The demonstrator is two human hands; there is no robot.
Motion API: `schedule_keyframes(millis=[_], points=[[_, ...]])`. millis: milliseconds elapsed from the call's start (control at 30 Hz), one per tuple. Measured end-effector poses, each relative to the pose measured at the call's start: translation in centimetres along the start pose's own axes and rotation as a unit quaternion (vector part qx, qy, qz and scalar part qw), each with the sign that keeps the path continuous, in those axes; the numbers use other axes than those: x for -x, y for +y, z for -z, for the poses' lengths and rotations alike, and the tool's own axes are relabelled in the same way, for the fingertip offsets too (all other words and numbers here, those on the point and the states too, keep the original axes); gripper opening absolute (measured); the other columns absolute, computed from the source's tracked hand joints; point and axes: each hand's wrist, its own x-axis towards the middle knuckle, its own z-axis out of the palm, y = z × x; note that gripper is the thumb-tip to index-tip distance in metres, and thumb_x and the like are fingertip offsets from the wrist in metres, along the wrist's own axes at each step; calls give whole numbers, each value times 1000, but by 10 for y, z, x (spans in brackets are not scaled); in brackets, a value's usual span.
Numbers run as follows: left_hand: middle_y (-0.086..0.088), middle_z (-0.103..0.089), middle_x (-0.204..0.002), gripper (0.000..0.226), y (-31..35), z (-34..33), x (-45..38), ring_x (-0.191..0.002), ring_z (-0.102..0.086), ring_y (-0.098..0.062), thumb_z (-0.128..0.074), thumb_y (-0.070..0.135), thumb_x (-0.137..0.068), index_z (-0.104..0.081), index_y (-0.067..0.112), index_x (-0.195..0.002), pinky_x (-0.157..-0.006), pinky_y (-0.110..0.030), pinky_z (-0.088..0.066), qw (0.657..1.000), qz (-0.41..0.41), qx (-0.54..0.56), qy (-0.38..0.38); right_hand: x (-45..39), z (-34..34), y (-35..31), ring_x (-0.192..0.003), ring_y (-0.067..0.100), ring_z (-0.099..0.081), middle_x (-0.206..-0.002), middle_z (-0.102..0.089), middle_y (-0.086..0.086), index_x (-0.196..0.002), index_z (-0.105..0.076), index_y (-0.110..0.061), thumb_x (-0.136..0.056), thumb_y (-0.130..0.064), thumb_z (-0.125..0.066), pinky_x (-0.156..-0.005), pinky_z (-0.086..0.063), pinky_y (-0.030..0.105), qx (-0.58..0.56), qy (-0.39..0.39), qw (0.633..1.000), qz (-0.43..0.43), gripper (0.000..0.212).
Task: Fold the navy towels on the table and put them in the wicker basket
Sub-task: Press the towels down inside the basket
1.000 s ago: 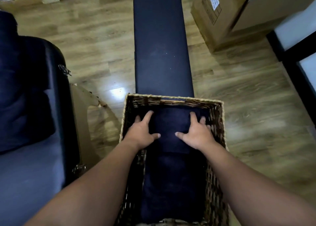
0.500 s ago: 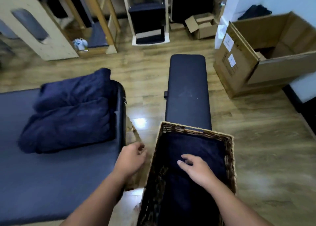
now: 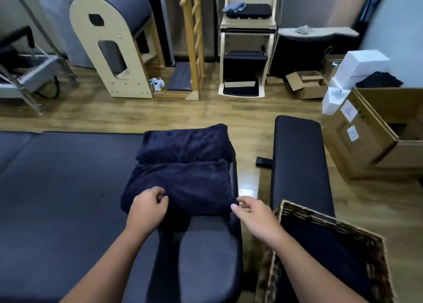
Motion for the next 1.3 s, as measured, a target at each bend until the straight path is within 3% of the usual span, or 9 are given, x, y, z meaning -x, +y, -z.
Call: schedule_keyframes(millis=[100, 233, 300, 367, 467, 600, 933, 1100, 1300], points=[[-6, -60, -118, 31, -29, 17, -35, -115, -56, -28, -62, 31, -93, -67, 23, -123, -94, -38, -46, 998, -5, -65, -20, -23, -19, -43, -129, 15, -54, -142, -57, -5, -146, -51, -27, -95, -47, -60, -105, -41, 28, 25, 37, 999, 28, 55], [-2, -27, -160, 58, -47, 25, -65, -145, -26, -30, -59, 60, -89, -40, 54, -144, -111, -57, -28, 984, 37, -142, -102, -57, -44, -73, -142, 22, -41, -155, -41, 4, -157, -31, -28, -95, -50, -58, -114, -34, 33, 58, 45, 997, 13, 71], [-5, -1, -168, 74, -53, 24, -78, -149, -23, -35, -65, 64, -84, -27, 60, -148, -113, -58, -25, 981, 47, -113, -151, -72, -52, -79, -144, 28, -37, -157, -34, 11, -160, -20, -31, -94, -54, -57, -115, -33, 37, 76, 30, 996, -27, 78], [-15, 10, -167, 90, -60, 20, -89, -146, -30, -40, -76, 56, -81, -21, 58, -152, -115, -51, -32, 978, 64, -39, -195, -86, -61, -81, -145, 32, -34, -156, -35, 17, -160, -14, -34, -92, -57, -57, -115, -32, 40, 88, 22, 994, -61, 83], [-22, -16, -162, 99, -69, 12, -100, -139, -41, -39, -80, 52, -76, -19, 56, -153, -112, -44, -39, 976, 68, -22, -207, -99, -72, -76, -140, 34, -39, -150, -43, 18, -159, -12, -42, -86, -58, -63, -115, -34, 41, 78, 33, 992, -94, 91], [-4, -53, -141, 106, -81, 1, -108, -128, -51, -31, -72, 71, -55, -17, 64, -146, -101, -52, -49, 980, 67, -29, -187, -105, -77, -73, -134, 31, -47, -144, -54, 7, -158, -13, -43, -87, -52, -68, -111, -40, 42, 90, 46, 991, -86, 90], [5, -60, -140, 91, -40, -11, -33, -130, -55, -25, -89, 35, -71, -43, 43, -150, -104, -35, -44, 984, 72, 24, -162, -48, -52, -18, -127, 31, -55, -140, -58, 1, -156, -21, -45, -89, -48, -68, -103, -46, 39, 100, 66, 990, -73, 82], [4, -64, -135, 80, 6, -49, 47, -126, -57, -22, -87, 22, -73, -53, 43, -142, -106, -32, -45, 975, 82, 113, -171, 14, -9, 59, -128, 30, -53, -141, -58, 0, -154, -33, -43, -88, -42, -71, -102, -45, 37, 90, 96, 986, -99, 75], [12, -68, -125, 77, 89, -125, 135, -121, -60, -18, -82, 24, -74, -53, 45, -142, -100, -28, -46, 974, -8, 58, -218, 108, 43, 184, -130, 30, -54, -140, -61, -1, -151, -42, -39, -86, -39, -75, -104, -46, 37, 70, 140, 973, -168, 73]])
